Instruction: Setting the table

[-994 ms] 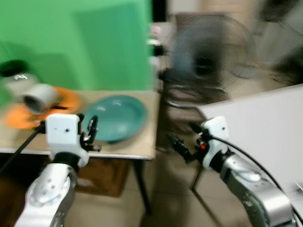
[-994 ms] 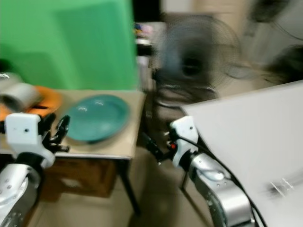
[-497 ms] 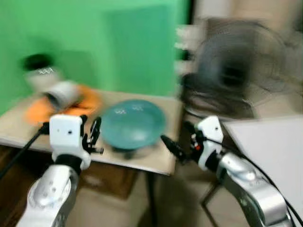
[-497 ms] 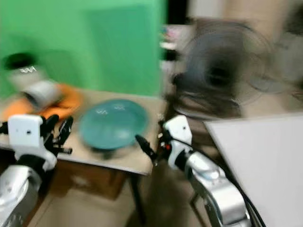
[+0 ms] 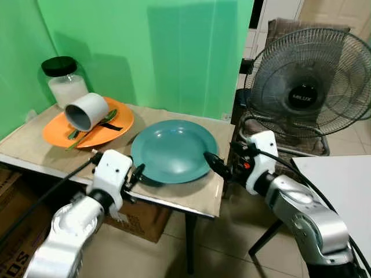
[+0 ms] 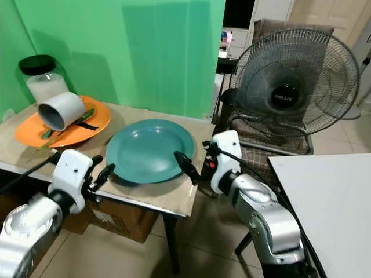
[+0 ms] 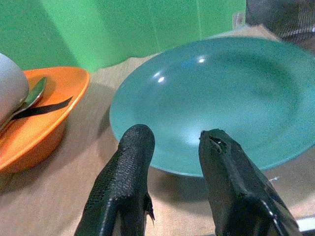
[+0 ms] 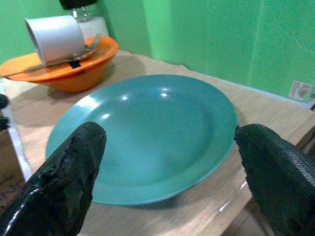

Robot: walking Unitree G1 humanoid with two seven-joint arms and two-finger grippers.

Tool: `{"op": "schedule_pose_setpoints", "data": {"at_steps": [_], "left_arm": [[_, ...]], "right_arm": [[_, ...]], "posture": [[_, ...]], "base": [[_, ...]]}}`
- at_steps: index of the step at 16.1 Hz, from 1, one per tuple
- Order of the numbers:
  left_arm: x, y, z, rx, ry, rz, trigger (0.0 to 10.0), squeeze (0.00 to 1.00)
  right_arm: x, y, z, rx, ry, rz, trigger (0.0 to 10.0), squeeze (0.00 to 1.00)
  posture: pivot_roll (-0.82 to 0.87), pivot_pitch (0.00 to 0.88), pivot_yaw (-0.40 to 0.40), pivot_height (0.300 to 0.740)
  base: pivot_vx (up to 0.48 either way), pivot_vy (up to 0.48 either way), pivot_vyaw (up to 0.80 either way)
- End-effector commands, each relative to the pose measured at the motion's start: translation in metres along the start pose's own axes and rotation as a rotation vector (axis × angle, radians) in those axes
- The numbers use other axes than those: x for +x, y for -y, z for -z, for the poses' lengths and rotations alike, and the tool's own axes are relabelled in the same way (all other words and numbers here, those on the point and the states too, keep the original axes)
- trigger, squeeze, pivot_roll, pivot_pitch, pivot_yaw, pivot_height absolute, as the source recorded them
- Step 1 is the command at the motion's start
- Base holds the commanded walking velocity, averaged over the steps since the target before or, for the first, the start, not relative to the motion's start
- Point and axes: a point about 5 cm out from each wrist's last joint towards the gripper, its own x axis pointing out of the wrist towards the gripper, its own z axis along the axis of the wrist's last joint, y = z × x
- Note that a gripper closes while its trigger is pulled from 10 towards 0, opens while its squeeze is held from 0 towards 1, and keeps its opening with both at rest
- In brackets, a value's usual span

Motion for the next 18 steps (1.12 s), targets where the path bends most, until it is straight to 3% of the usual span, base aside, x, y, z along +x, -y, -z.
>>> {"op": "schedule_pose_setpoints", "data": {"at_steps": [1,2,3,5,6,10,13,18], "left_arm": [[0.007,-0.009,0.003,0.042,-0.003,0.012,10.0,0.00],[0.013,-0.015,0.005,0.065,-0.005,0.013,10.0,0.00],[0.031,-0.031,0.006,0.089,0.016,0.003,10.0,0.00],[0.046,-0.038,0.009,0.109,0.032,0.011,10.0,0.00],[0.051,-0.038,0.012,0.129,0.033,0.011,10.0,0.00],[0.071,-0.030,0.029,0.067,0.065,0.069,10.0,0.00],[0.076,-0.023,0.044,0.077,0.000,0.148,10.0,0.00],[0.071,-0.028,0.061,0.117,-0.067,0.189,10.0,0.00]], "right_arm": [[0.004,0.000,-0.004,0.010,0.016,-0.017,10.0,1.00],[0.006,0.000,-0.005,0.021,0.022,-0.022,10.0,1.00],[0.010,-0.001,-0.006,0.040,0.019,-0.045,10.0,1.00],[0.013,-0.004,-0.005,0.038,0.014,-0.080,10.0,1.00],[0.014,-0.006,-0.005,0.052,0.014,-0.090,10.0,1.00],[0.021,-0.006,-0.008,0.074,0.036,-0.091,10.0,1.00],[0.027,-0.007,-0.013,0.067,0.046,-0.093,10.0,1.00],[0.035,-0.004,-0.013,0.075,0.008,-0.079,10.0,1.00]], "posture": [[0.05,0.001,0.004,0.740],[0.05,0.003,0.002,0.740],[0.04,0.011,-0.005,0.740],[0.03,0.021,-0.005,0.740],[0.03,0.023,-0.006,0.740],[0.01,0.034,-0.010,0.740],[0.01,0.035,-0.010,0.740],[0.02,0.033,-0.013,0.740]], "base": [[0.000,0.000,0.00],[0.000,0.000,0.00],[0.000,0.000,0.00],[0.000,0.000,0.00],[0.000,0.000,0.00],[0.000,0.000,0.00],[0.000,0.000,0.00],[0.000,0.000,0.00]]}}
